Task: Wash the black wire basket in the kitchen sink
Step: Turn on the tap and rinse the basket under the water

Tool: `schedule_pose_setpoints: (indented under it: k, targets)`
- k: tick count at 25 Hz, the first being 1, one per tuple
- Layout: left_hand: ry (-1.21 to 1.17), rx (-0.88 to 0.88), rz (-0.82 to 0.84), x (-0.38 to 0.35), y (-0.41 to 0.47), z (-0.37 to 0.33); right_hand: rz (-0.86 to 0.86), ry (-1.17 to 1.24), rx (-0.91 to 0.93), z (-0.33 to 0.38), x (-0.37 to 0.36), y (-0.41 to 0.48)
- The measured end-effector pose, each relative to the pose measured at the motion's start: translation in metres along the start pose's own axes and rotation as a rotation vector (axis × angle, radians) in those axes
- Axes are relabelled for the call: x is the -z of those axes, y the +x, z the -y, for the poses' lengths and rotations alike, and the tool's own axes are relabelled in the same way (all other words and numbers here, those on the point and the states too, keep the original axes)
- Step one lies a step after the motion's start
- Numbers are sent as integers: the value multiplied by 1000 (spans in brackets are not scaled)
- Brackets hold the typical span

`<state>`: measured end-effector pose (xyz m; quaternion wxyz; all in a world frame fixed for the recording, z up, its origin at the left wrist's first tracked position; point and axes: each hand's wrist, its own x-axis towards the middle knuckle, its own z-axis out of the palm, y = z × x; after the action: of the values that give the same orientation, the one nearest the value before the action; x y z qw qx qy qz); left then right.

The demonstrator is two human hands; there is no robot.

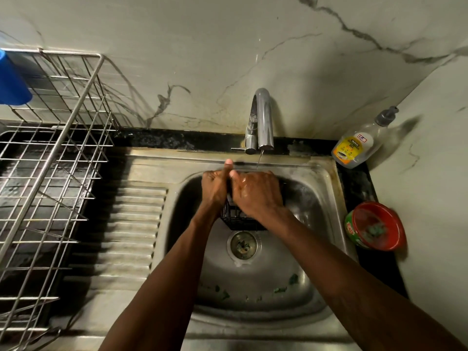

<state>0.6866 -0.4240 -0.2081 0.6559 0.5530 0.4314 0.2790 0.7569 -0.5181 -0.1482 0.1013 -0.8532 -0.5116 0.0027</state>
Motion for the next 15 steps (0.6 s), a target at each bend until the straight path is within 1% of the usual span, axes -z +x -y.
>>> schedule_pose_setpoints:
  k: [1,2,3,5,7,8,10,13,14,15]
  targets:
    - [-61,15,-11,7,0,1,12,-14,125,-2,-4,-3]
    - [-127,27,-16,11,-1,1,40,-13,182,-9,-1,-1]
    - [-165,34,-5,12,-2,0,63,-3,163,-20,3,4]
    - [-160,49,31,8,-3,-1,19,-4,-31,-35,9,13]
    - [-106,46,68,5,-4,-2,-37,-39,-221,-36,7,14]
    - [-35,16,89,4,-3,-2,-42,-24,-271,-33,5,13]
    - [163,-111,114,7,3,-4,-1,6,-293,-26,6,15]
    - [596,-410,104,4,0,-22,51,11,-286,-16,16,22]
    - [658,-469,91,-2,-4,-28,54,2,-288,-11,18,25]
    - [659,-472,57,-7,-8,-32,44,5,-290,-8,15,27]
